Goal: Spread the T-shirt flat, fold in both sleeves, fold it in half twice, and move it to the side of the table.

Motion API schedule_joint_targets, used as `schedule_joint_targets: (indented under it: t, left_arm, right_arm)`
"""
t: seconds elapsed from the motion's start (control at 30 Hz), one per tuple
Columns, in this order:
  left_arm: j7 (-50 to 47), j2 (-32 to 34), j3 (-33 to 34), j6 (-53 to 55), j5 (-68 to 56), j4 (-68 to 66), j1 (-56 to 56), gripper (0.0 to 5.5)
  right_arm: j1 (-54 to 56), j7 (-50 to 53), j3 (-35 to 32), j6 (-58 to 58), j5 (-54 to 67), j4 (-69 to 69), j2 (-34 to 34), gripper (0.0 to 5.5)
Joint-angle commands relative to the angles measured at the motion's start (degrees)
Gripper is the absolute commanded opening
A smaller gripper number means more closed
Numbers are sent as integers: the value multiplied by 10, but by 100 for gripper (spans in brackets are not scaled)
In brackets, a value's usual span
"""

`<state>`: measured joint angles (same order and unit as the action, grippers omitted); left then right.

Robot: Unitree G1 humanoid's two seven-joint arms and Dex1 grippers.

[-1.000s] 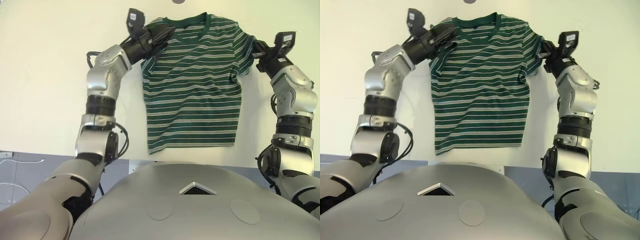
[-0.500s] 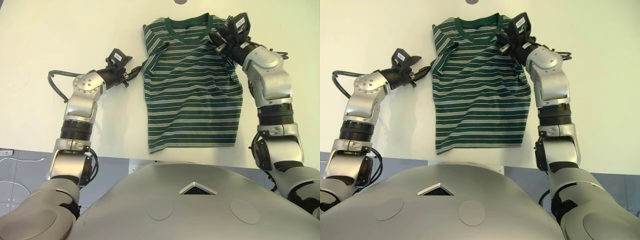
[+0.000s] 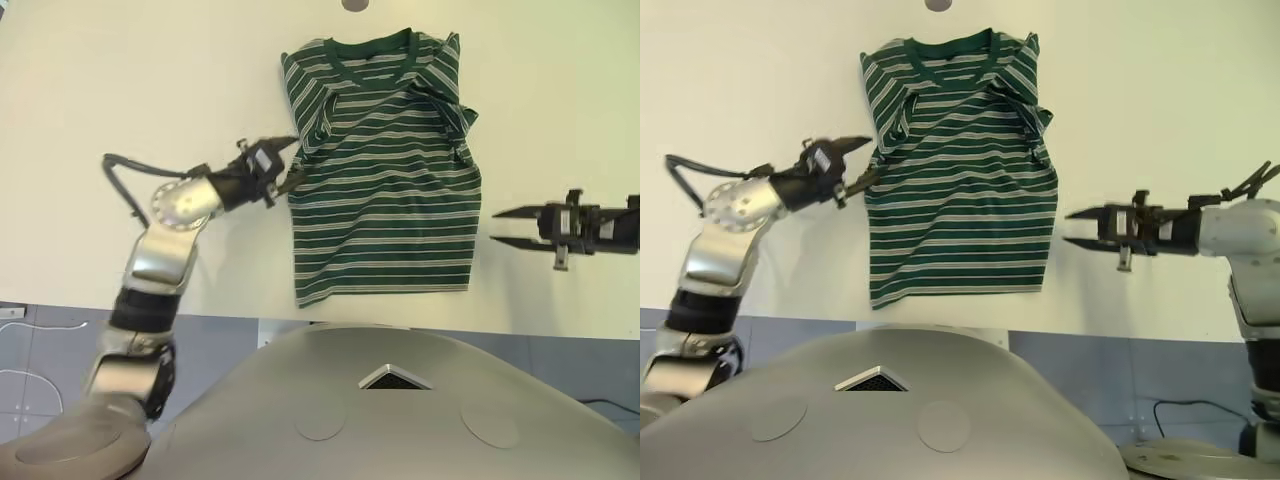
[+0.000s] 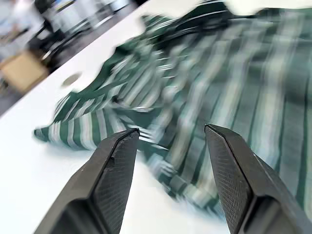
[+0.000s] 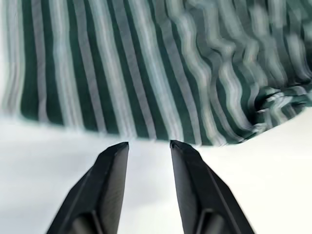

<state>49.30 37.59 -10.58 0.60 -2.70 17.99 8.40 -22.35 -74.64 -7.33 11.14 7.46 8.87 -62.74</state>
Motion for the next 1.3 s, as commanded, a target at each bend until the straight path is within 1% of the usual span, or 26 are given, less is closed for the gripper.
schedule_joint_targets:
  t: [0.03,0.07,0.17,0.33,0.47,0.57,0.63,0.73,0.8,0.87,0.93,1.0,1.03,1.17,1.3]
  left_arm:
    - [167,195,21,-159,-6,76,126,248]
    - [180,206,17,-179,-9,80,133,248]
    - [169,200,-10,-240,34,72,145,248]
    - [109,146,-67,-301,141,36,132,248]
    - [75,115,-110,-322,202,-6,112,248]
    - [60,108,-131,-326,217,-19,107,181]
    - [55,108,-139,-322,204,-29,107,141]
    - [54,91,-128,-274,90,-41,105,75]
    - [41,60,-97,-196,-45,-22,89,42]
    - [22,34,-55,-115,-167,8,60,5]
    - [-2,15,-18,-49,-238,23,29,2]
    - [-23,1,1,9,-267,12,1,2]
    - [-30,-4,4,30,-268,-1,-8,2]
    - [-44,-14,17,84,-256,-38,-9,2]
    - [-66,-24,16,113,-216,-83,-22,2]
  right_arm:
    - [-39,1,14,131,-36,-37,3,158]
    - [-38,11,26,155,-46,-43,14,158]
    - [-36,44,51,191,-57,-24,43,158]
    - [0,50,66,213,-57,-61,30,158]
    - [17,44,74,213,-45,-73,21,158]
    - [29,42,80,211,-37,-82,16,159]
    - [29,38,81,206,-28,-85,15,159]
    - [14,40,80,207,-23,-91,15,159]
    - [-11,39,78,191,-8,-75,17,159]
    - [-43,35,70,145,34,-38,16,159]
    - [-76,31,64,81,91,14,13,159]
    - [-98,44,71,28,122,67,26,159]
    - [-105,58,80,14,117,83,39,159]
    - [-94,136,103,-4,67,100,106,159]
    - [-65,199,105,8,13,85,148,159]
